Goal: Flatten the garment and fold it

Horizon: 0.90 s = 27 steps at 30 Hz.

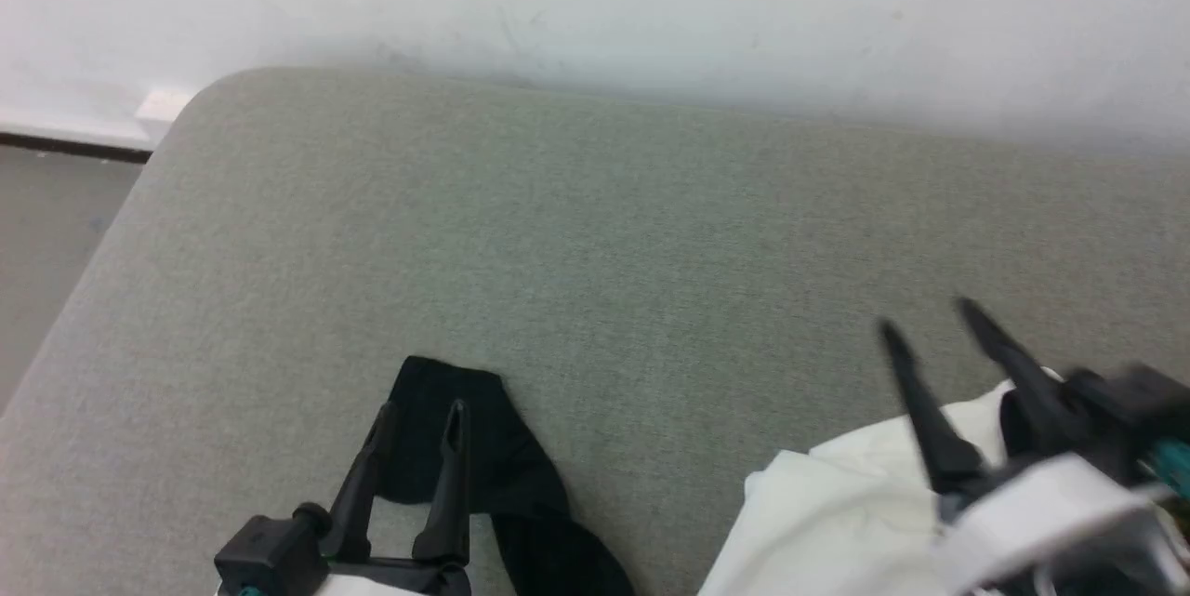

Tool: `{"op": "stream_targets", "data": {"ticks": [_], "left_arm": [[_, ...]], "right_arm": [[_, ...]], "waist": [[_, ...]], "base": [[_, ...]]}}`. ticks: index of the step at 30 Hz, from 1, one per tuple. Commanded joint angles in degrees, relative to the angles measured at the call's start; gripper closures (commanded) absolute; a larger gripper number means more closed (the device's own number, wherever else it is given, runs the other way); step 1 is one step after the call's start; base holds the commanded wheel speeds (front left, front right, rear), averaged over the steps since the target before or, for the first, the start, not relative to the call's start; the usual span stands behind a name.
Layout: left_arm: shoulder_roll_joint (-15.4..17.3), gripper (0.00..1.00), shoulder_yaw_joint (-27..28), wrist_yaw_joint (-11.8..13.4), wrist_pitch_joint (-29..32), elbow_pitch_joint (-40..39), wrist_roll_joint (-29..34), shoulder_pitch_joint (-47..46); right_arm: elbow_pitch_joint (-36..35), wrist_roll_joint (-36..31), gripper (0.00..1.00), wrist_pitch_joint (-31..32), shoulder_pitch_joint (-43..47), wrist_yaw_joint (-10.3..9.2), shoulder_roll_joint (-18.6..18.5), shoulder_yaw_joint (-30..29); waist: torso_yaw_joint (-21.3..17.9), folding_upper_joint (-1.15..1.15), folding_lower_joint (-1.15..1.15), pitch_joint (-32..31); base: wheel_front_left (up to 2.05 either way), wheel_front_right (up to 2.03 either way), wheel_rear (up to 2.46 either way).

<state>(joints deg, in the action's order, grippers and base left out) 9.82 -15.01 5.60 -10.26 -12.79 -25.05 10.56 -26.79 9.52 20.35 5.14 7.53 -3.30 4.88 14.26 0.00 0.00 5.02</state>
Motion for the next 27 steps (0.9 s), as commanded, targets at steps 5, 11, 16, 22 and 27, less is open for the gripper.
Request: {"op": "stream_targets", "data": {"ticks": [5,11,16,22,27], "left_arm": [[1.17,0.00,0.33,0.72,0.22,-1.20,0.52,2.08],[2.19,0.00,0.45,1.01,0.72,-2.23,0.81,3.14],[4.35,0.00,-1.12,-0.85,3.47,-3.61,2.76,-2.29],[5.78,0.00,-7.68,-6.89,13.71,-2.06,5.15,-17.39],[4.25,0.00,-15.48,-11.60,23.55,3.79,3.81,-29.09]], "right_arm": [[0.05,0.42,0.00,-10.00,10.68,-0.04,0.39,-9.40],[3.90,7.25,0.00,-18.01,17.55,-0.04,0.41,-14.72],[5.09,8.07,0.00,-21.08,16.09,-0.04,0.41,-15.58],[5.17,8.16,0.00,-21.79,13.60,-0.04,0.42,-17.03],[4.72,8.46,0.00,-21.90,11.91,-0.04,0.42,-17.90]], "waist": [[-3.42,0.00,0.00,-0.73],[-6.92,0.00,0.00,-0.12],[-9.32,0.00,0.00,1.35],[-10.54,0.00,0.00,4.70],[-12.14,0.00,0.00,8.15]], "base": [[0.00,0.00,0.00],[0.00,0.00,0.00],[0.00,0.00,0.00],[0.00,0.00,0.00],[0.00,0.00,0.00]]}}
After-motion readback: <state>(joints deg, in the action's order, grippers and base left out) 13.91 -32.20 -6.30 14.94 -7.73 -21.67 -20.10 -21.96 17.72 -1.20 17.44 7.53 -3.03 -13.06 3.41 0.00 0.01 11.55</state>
